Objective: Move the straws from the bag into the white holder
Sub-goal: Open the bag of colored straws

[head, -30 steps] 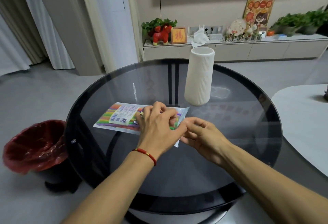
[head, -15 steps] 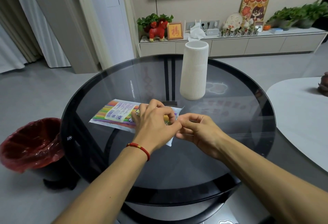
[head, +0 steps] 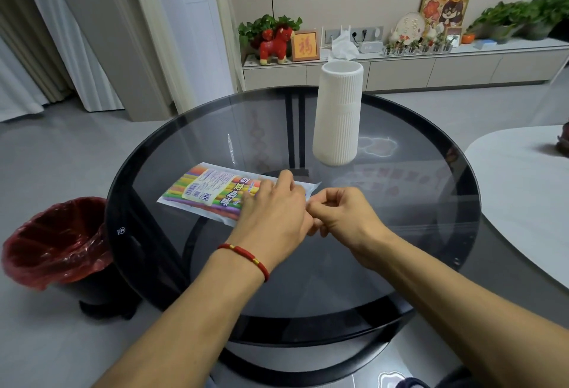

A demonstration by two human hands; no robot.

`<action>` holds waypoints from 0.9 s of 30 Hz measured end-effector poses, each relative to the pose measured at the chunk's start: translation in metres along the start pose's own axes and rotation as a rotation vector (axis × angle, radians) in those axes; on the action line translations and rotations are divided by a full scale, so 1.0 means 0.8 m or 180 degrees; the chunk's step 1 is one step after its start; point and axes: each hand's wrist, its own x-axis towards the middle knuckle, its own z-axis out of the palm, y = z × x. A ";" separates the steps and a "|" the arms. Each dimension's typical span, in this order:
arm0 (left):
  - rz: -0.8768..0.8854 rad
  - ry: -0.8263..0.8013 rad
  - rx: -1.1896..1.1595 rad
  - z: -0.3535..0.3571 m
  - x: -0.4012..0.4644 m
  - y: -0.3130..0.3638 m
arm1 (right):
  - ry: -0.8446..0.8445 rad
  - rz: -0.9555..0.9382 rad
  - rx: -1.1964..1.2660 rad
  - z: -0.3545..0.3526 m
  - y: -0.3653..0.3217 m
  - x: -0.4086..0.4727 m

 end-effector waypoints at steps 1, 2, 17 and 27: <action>0.0031 0.0038 -0.0008 -0.001 0.000 0.000 | 0.0021 -0.0011 -0.0096 -0.001 0.000 0.001; 0.0050 0.0128 -0.0083 -0.002 0.000 -0.001 | 0.0045 -0.0005 -0.0235 -0.003 0.002 0.002; 0.0470 0.0397 -0.0727 0.010 0.002 -0.041 | 0.0873 -0.2100 -0.2649 0.005 0.001 0.001; 0.0809 -0.0756 -0.0255 0.032 0.021 -0.100 | 0.0927 -0.1896 -0.1841 -0.010 0.005 0.002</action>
